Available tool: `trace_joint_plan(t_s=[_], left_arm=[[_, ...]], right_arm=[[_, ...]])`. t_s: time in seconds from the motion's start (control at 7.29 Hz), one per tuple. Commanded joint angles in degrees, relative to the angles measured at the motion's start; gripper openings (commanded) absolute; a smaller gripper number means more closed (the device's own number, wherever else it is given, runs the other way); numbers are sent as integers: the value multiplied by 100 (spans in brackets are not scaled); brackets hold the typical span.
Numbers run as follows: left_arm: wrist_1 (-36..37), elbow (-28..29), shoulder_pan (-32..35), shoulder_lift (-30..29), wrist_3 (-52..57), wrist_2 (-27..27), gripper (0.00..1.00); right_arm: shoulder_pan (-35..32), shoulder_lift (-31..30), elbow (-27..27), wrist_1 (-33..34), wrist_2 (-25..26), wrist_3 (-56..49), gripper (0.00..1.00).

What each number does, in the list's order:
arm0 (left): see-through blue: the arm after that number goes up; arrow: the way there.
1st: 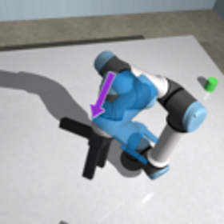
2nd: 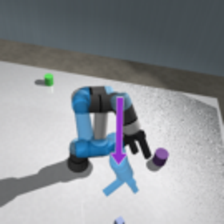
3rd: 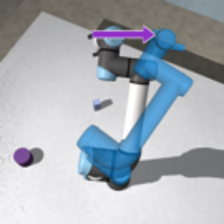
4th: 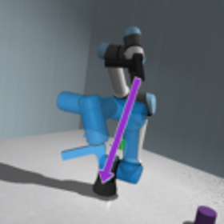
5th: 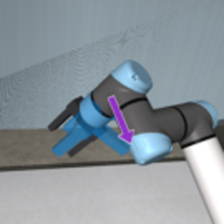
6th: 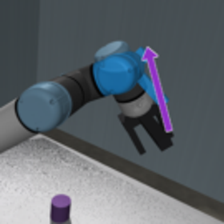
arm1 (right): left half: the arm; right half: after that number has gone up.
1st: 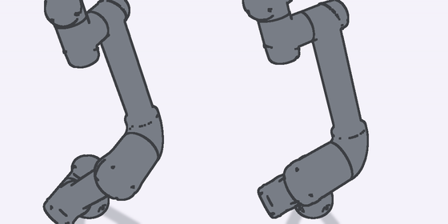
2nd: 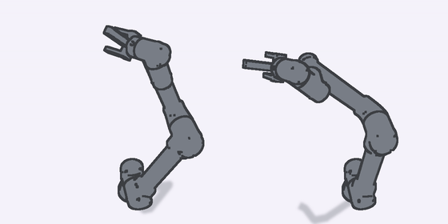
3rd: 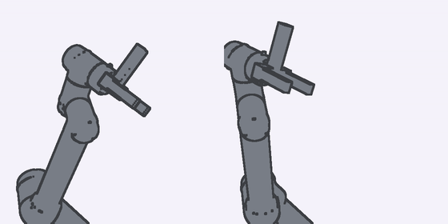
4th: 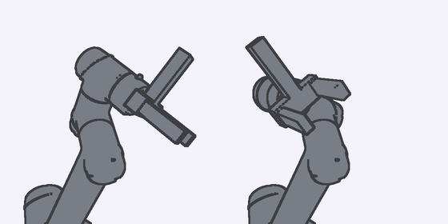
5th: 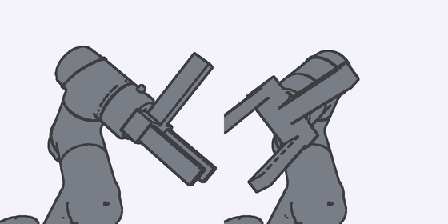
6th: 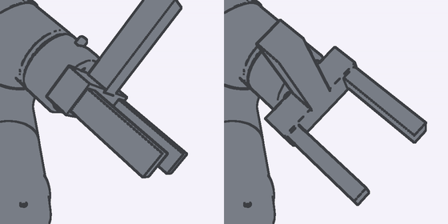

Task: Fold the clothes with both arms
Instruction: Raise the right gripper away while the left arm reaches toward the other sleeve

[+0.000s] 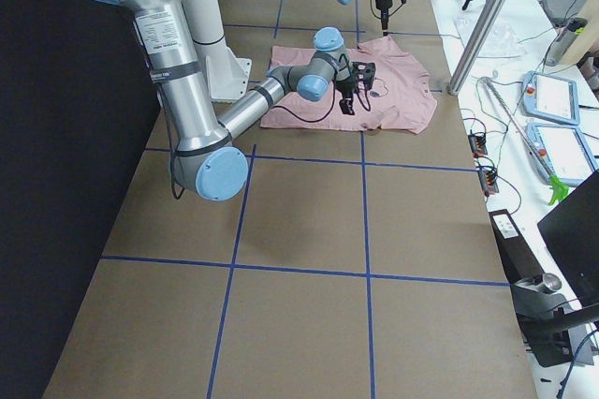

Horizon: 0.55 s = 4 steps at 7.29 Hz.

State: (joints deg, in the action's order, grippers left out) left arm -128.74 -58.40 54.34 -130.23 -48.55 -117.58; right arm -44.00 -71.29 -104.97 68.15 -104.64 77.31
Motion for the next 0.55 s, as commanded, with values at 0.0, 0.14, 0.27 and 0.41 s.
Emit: trace_joint_plan(t_s=[0.0,0.14,0.27,0.41], left_arm=[[-195,311,-29,-46,12,357,50],[-448,556,-29,-55,12,429,49],[-494,628,-29,-73,20,447,49],[-494,689,-29,-151,21,456,49]], right_arm=[[5,-78,12,14,22,3,100],[5,-87,47,14,75,3,100],[-3,-87,47,14,127,3,100],[-3,-69,47,14,128,3,100]])
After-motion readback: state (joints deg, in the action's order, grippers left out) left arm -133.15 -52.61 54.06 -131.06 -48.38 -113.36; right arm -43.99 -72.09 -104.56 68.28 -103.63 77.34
